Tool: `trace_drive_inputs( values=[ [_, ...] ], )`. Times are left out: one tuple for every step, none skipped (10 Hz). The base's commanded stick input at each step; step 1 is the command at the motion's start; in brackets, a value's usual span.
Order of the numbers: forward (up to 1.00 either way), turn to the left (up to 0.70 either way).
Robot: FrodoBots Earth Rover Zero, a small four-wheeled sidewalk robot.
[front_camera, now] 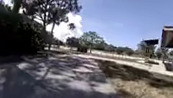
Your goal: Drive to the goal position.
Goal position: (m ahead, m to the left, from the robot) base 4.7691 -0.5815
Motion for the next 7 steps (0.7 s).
trace_drive_inputs(
  values=[
    [0.50,0.24],
    [0.50,0.00],
    [0.50,0.00],
    [0.50,0.00],
    [0.50,0.00],
    [0.50,0.00],
    [0.50,0.00]
  ],
)
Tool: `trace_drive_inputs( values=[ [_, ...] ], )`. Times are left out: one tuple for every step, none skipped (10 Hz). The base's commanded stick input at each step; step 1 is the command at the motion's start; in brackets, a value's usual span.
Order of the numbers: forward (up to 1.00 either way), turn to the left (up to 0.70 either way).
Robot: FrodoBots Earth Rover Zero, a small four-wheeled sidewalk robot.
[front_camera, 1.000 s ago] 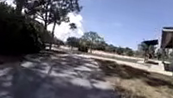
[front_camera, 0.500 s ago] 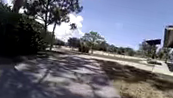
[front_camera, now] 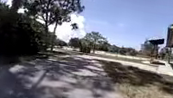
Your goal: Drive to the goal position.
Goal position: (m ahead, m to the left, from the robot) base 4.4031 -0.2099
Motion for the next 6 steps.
trace_drive_inputs(
  values=[
    [0.50,0.00],
    [0.50,0.00],
    [0.50,0.00],
    [0.50,0.00],
    [0.50,0.00],
    [0.50,0.00]
  ],
)
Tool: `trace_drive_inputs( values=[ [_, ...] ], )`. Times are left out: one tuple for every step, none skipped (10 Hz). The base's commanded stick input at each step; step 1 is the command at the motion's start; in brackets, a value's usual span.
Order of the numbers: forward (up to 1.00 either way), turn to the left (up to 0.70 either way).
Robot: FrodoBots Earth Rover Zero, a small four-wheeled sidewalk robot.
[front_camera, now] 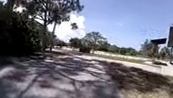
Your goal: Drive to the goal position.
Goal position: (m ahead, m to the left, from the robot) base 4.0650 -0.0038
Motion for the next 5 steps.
trace_drive_inputs(
  values=[
    [0.50,0.00],
    [0.50,0.00],
    [0.50,0.00],
    [0.50,0.00],
    [0.50,0.00]
  ],
)
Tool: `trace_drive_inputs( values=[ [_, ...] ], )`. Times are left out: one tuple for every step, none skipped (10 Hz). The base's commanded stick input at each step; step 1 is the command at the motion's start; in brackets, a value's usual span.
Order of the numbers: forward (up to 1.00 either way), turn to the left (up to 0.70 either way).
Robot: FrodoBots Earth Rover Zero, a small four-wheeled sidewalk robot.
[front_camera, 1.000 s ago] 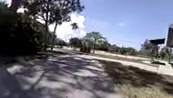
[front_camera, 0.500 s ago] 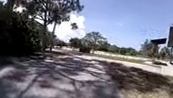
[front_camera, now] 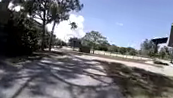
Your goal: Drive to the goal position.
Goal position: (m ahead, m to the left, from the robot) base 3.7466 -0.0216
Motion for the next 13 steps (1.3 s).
trace_drive_inputs(
  values=[
    [0.50,0.00],
    [0.50,0.00],
    [0.50,0.00],
    [0.50,0.00],
    [0.50,0.00],
    [0.50,0.00],
    [0.50,0.00],
    [0.50,0.00],
    [0.50,0.00],
    [0.50,0.00],
    [0.50,0.00],
    [0.50,0.00],
    [0.50,0.00]
  ],
)
